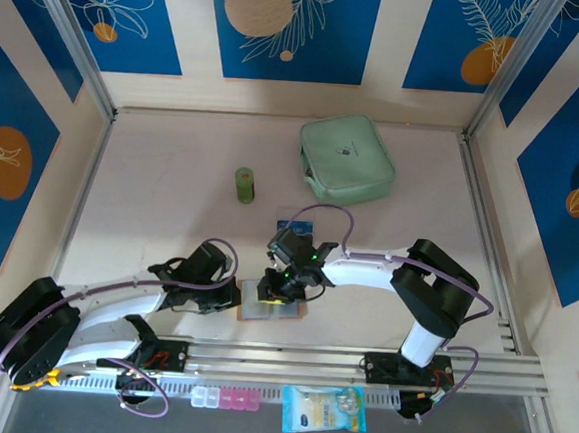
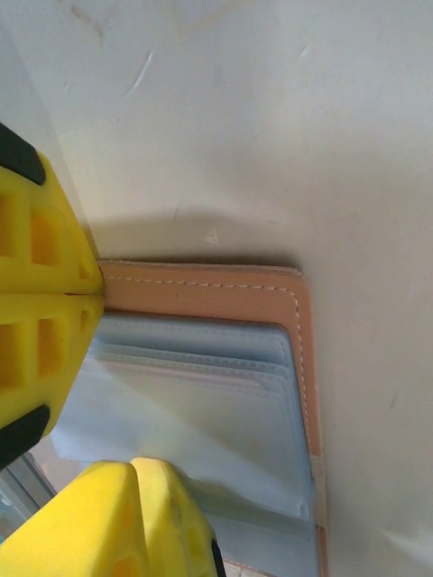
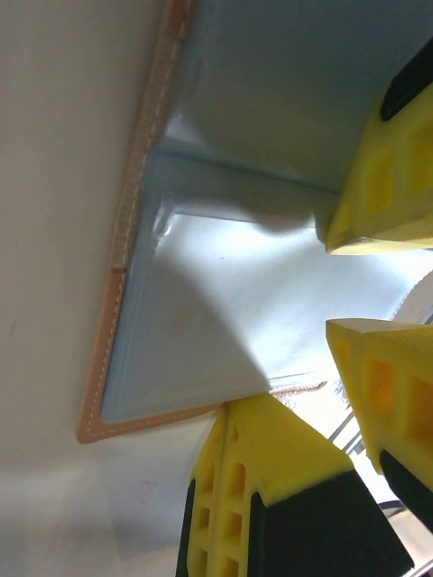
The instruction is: Take the credit cards out of the card holder
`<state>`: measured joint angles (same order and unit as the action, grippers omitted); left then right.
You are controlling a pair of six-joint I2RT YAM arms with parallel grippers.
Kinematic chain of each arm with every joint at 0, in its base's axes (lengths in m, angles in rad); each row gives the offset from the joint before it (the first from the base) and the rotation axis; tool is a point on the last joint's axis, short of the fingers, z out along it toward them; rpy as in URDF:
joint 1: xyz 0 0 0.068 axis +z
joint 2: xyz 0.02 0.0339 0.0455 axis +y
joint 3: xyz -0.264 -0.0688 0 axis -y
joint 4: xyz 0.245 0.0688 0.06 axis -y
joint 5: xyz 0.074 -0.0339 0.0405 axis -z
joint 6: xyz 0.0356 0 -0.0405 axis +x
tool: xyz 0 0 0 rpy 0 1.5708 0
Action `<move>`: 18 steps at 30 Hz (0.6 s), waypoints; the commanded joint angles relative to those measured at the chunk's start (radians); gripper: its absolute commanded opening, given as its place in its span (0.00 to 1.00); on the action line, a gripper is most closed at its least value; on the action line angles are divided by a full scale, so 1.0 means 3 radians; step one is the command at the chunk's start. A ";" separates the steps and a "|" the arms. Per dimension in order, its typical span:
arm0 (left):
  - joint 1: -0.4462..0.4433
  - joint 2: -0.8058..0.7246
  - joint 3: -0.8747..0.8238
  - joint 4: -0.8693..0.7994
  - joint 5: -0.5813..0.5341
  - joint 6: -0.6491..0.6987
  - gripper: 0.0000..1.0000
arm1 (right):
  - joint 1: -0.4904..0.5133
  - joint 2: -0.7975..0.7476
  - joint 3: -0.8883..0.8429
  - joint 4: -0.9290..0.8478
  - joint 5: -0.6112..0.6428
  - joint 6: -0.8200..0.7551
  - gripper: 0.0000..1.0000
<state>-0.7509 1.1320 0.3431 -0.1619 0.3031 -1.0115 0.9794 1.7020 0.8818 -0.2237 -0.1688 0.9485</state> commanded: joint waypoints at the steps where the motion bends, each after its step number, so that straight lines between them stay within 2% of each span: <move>1: -0.0008 -0.0008 0.0037 -0.0267 -0.0144 0.0065 0.03 | -0.0024 -0.0050 -0.0086 -0.0211 0.0135 0.0015 0.27; 12: -0.0005 -0.0023 0.0135 -0.0336 -0.0141 0.0072 0.04 | -0.0084 -0.0115 -0.0233 -0.0034 0.0034 0.0000 0.27; 18: -0.0007 -0.0189 0.0295 -0.0487 -0.0169 0.0065 0.08 | -0.0110 -0.0109 -0.0340 0.0133 -0.0040 0.0048 0.26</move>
<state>-0.7509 1.1103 0.3874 -0.2501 0.2775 -1.0111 0.9531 1.6764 0.8120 -0.1822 -0.1719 0.9497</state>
